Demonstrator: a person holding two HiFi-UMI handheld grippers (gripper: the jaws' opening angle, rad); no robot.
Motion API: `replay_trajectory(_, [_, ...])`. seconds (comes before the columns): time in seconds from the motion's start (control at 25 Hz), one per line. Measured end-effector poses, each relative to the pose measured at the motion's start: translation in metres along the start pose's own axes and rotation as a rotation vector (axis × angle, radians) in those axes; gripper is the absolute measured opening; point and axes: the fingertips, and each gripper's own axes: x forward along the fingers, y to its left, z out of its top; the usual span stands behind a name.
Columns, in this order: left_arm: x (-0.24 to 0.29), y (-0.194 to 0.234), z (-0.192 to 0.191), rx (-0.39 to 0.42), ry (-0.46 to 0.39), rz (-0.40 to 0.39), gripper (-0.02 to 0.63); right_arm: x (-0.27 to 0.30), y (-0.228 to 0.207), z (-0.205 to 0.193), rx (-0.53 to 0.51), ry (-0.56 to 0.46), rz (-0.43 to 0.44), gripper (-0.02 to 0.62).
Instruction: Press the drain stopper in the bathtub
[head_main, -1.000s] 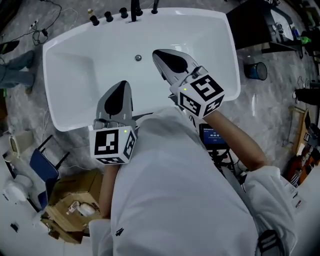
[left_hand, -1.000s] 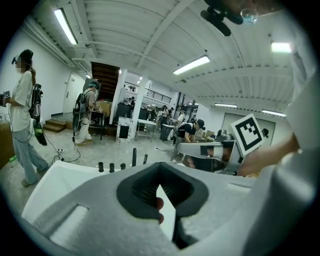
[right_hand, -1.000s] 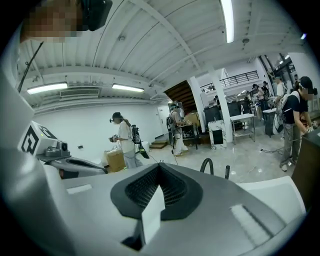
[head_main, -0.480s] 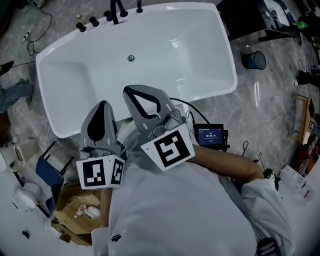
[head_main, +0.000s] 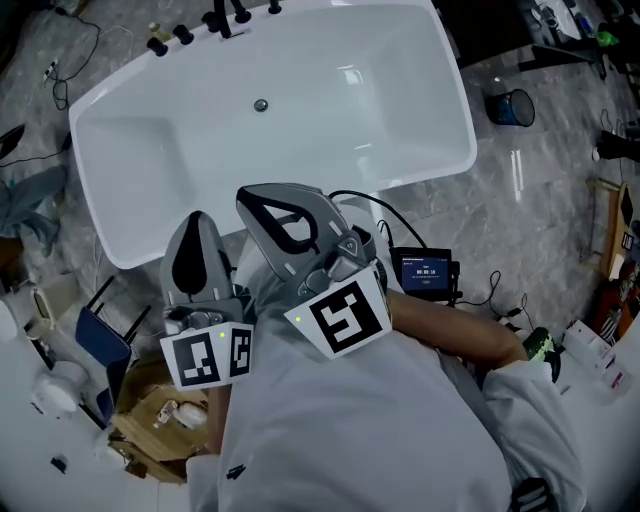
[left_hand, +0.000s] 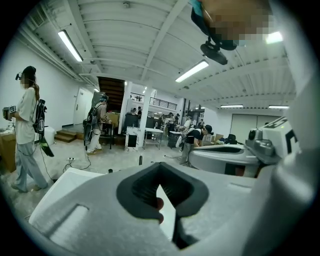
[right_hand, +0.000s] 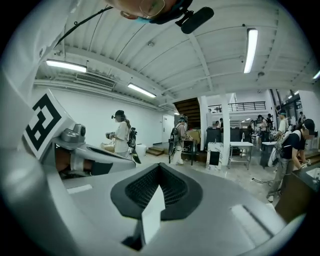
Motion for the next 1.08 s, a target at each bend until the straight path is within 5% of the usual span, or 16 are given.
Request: replay_trajectory(1.08, [-0.015,-0.042,-0.027,0.028,0.080,-0.092,0.004,-0.044,-0.006,-0.026,0.090,0.064,-0.081,-0.007])
